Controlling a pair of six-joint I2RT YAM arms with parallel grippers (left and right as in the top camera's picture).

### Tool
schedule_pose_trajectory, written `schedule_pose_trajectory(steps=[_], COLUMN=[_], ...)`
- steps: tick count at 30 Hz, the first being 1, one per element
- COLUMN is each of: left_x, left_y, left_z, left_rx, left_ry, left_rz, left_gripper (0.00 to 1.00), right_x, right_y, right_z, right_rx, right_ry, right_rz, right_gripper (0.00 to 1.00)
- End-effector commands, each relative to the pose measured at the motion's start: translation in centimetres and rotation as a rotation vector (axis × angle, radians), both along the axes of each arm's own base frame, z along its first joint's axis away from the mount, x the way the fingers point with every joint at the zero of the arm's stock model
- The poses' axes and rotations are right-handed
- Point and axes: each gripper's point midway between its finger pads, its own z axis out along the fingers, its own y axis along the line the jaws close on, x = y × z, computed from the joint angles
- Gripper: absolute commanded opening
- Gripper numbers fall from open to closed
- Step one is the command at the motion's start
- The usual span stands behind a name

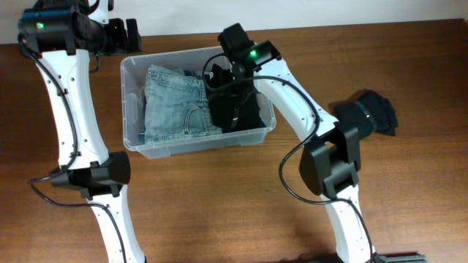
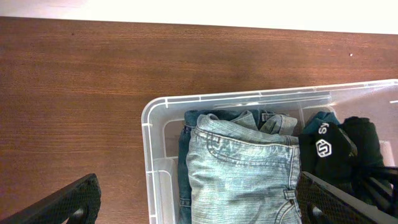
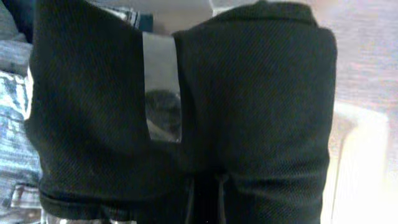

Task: Pack container
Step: 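Carry the black garment into the container and release it, then move the right gripper back to the remaining black garment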

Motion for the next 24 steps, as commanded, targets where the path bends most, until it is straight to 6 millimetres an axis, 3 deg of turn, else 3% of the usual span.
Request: schedule_pose_trajectory(steps=[1,2,6,9,10,11,13,15,16,18,24], left_x=[-0.5,-0.5,-0.5,-0.5,-0.5,-0.5,-0.5,-0.5,-0.5,-0.5,-0.5], left_y=[0.2,0.2,0.2,0.2,0.2,0.2,0.2,0.2,0.2,0.2,0.2], left_z=[1.6,1.6,1.6,1.6,1.6,1.6,1.6,1.6,1.6,1.6,1.6], left_rx=[0.015,0.015,0.015,0.015,0.015,0.015,0.015,0.015,0.015,0.015,0.015], left_ry=[-0.039,-0.038,-0.038,-0.038,-0.039,-0.038,-0.039,-0.038,-0.038,-0.038,-0.038], left_rz=[-0.004,-0.004,-0.004,-0.004,-0.004,-0.004,-0.004,-0.004,-0.004,-0.004,-0.004], left_gripper=[0.99,0.99,0.99,0.99,0.99,0.99,0.99,0.99,1.00,0.99,0.99], right_x=[-3.7,-3.7,-2.5,-1.1,-0.8,-0.3,0.3,0.6,0.8,0.5,-0.4], right_y=[-0.8,-1.1,-1.7,-1.4,-1.3,-1.3,-1.3,-2.1,-3.9,-7.7,-19.9], right_z=[-6.9,-6.9,-3.7,1.5,2.9,5.2,9.7,12.0,14.0,15.7,15.6], right_rx=[-0.059,-0.060,0.000,0.102,0.134,0.187,0.293,0.332,0.343,0.336,0.324], right_ry=[0.180,0.183,0.165,0.115,0.101,0.072,0.009,-0.024,-0.050,-0.049,0.025], right_rz=[0.027,0.021,0.000,0.053,0.067,0.087,0.135,0.130,0.103,0.036,-0.178], right_gripper=[0.07,0.08,0.13,0.61,0.71,0.87,0.99,0.99,0.99,0.99,0.99])
